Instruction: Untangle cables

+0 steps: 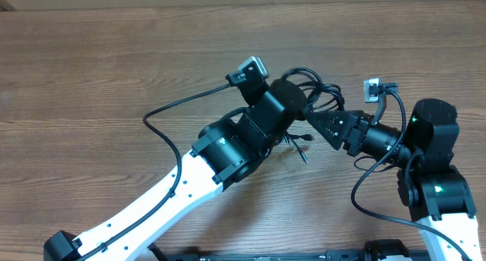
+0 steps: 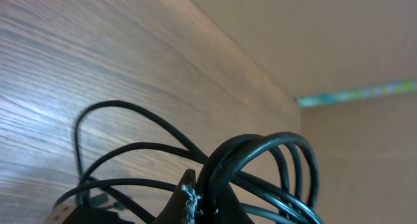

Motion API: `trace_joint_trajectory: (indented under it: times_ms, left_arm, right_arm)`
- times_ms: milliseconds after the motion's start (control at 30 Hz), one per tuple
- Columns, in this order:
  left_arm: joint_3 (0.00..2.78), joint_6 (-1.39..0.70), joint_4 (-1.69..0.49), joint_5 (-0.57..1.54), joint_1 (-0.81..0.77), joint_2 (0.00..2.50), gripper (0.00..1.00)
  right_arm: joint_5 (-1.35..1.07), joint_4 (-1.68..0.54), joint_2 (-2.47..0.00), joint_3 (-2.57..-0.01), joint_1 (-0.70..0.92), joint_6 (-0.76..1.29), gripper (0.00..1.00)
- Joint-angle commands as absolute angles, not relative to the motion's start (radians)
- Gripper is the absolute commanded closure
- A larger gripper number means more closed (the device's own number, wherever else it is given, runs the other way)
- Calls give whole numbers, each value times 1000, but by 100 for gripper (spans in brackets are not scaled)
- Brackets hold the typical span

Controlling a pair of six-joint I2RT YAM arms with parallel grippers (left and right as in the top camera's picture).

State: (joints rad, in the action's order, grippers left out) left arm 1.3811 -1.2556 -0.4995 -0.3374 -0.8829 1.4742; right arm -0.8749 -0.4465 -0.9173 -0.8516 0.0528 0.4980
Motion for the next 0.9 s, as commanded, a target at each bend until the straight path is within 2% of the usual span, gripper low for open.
trace_joint_trajectory:
  times_ms: [0, 167, 467, 667, 867]
  left_arm:
    - [1403, -1206, -485, -287, -899, 1466, 96]
    - [1403, -1147, -486, -263, -904, 1466, 96]
    - [1403, -1117, -486, -257, -904, 1465, 96]
    - [1403, -1065, -451, -169, -904, 1466, 96]
    - [1403, -1021, -440, -137, -904, 1466, 96]
  right_arm:
    - [-819, -459, -940, -859, 50, 496, 44]
    - [-804, -463, -956, -859, 50, 497, 53]
    - [-696, -515, -956, -859, 50, 498, 53]
    - [-689, -511, -956, -859, 50, 528, 53]
    - [-693, -511, -956, -859, 50, 528, 66]
